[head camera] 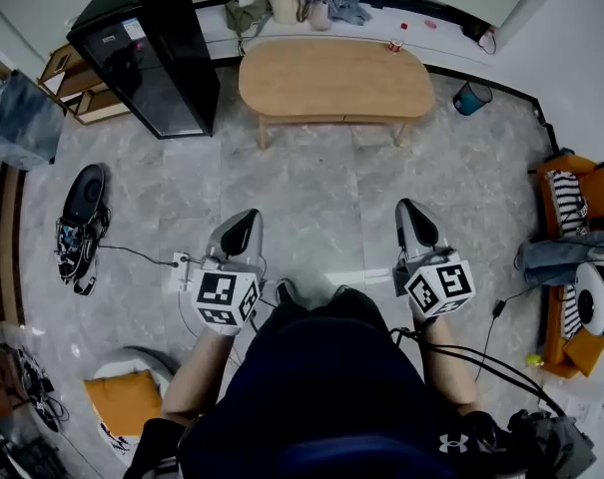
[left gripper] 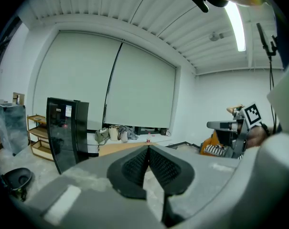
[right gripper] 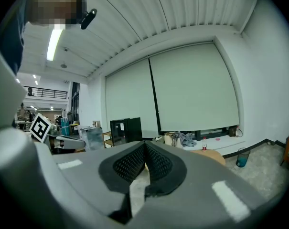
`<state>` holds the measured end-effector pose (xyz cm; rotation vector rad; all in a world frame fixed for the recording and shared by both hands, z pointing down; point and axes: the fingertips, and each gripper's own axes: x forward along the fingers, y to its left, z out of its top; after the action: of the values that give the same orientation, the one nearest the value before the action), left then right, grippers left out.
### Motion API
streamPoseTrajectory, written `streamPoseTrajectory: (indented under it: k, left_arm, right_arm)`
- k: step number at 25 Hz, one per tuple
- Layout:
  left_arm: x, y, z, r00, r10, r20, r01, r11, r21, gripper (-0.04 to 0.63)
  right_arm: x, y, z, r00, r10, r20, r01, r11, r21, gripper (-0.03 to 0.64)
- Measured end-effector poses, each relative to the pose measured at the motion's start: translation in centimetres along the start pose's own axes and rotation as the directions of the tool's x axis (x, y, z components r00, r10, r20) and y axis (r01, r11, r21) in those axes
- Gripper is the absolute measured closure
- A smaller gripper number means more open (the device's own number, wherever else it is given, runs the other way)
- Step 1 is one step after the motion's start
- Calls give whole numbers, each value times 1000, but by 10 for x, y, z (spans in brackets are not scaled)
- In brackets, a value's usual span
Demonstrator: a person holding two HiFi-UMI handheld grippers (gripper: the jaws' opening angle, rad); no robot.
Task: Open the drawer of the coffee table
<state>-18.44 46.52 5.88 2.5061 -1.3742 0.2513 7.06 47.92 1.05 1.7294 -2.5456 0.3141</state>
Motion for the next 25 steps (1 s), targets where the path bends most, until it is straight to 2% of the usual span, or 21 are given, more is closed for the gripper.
streamPoseTrajectory:
  k: [6,11,15,21,25]
  left_arm:
    - [2,26,-15,999,-21,-41,20,999,-26,594]
    - [23,28,-27,996,-24,-85,20,998,-52,594]
    - [43,37,-27,995,12,-100,-19,998,-63,594]
    - [80,51,0,991,86,-98,-90,995,-37,594]
    - [116,50,22,990,105,-95,-109,993,-38,594]
  right_arm:
    - [6,14,-22,998,-44,-38,46,998,53,617]
    - [21,3,-37,997,-30,-73,36,996,78,617]
    - [50,-13,-43,997,-2,-72,10,993,118,617]
    - [106,-45,-32,997,65,-36,-58,985,165,617]
    - [137,-78,-22,995,93,-20,-88,981,174,617]
